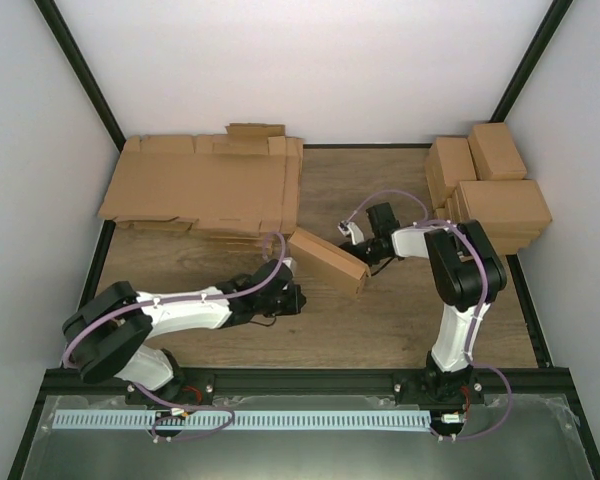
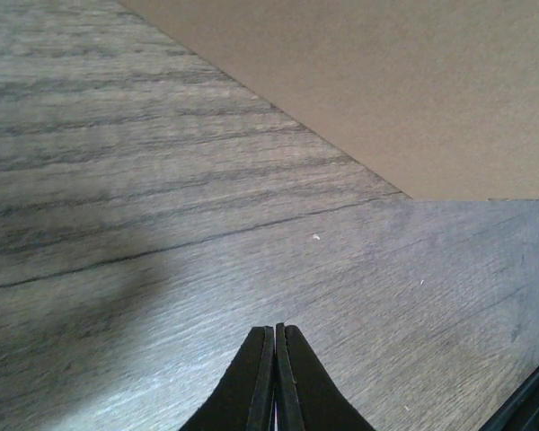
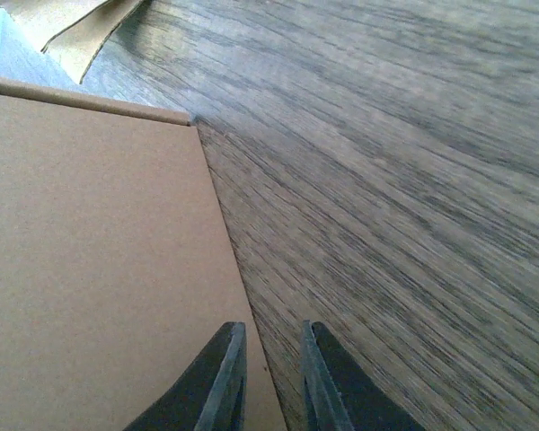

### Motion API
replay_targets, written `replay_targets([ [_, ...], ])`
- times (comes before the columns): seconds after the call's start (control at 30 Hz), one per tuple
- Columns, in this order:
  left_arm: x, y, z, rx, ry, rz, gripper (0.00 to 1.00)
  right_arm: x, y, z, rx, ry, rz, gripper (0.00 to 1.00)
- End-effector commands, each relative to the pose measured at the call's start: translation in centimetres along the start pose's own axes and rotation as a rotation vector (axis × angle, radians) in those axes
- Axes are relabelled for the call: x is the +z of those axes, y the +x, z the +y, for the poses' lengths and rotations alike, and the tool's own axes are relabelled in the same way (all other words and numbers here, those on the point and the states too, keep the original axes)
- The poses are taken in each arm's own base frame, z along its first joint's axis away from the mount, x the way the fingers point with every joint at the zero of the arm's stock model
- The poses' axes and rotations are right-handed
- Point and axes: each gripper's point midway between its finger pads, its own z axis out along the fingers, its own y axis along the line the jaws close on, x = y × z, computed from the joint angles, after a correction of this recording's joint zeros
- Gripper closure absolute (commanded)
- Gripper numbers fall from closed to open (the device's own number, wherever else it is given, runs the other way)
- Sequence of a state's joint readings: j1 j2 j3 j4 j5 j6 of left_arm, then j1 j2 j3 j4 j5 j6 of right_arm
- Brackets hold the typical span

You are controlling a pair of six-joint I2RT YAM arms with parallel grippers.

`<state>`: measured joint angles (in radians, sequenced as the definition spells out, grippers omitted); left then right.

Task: Fold the paper box

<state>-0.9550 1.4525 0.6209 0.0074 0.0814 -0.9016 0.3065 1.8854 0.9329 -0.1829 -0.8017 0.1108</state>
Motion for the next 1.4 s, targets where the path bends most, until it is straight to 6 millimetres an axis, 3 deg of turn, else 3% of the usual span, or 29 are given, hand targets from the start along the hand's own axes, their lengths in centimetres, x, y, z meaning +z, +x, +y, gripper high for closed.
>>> replay_targets([
  [0.0,0.3,-1.3,-1.5,0.03,0.026,-0.018,0.96,1.5,1.3,-0.7,0.012,0.047,0.062,0.8],
  [0.3,0.5,-2.1,-2.6,0.058,0.032,-0.02,0.96,2.9,3.1,0.8,-0.018,-0.005,0.126,0.8],
  [0.57,0.1,-0.5,-1.4,0.011,0.053,0.001,0.96,3.4,4.6,1.9,-0.027,-0.012,0.153,0.8],
  [0.83,-0.3,0.2,0.1,-0.003,0.019,0.003,0.96,3.1,4.4,1.3,-0.019,0.045,0.138,0.8],
  [1.03,-1.9,-0.1,1.7,0.024,-0.069,-0.033,0.96,1.7,2.1,0.5,-0.016,0.168,0.08,0.77],
  [1.2,-4.9,-0.8,3.0,0.08,-0.132,-0.068,0.96,-1.9,-1.7,0.3,-0.029,0.28,-0.028,0.74],
  [1.37,-9.9,-4.9,4.1,0.093,-0.148,-0.136,0.96,-6.6,-5.7,2.6,-0.092,0.378,-0.156,0.68],
])
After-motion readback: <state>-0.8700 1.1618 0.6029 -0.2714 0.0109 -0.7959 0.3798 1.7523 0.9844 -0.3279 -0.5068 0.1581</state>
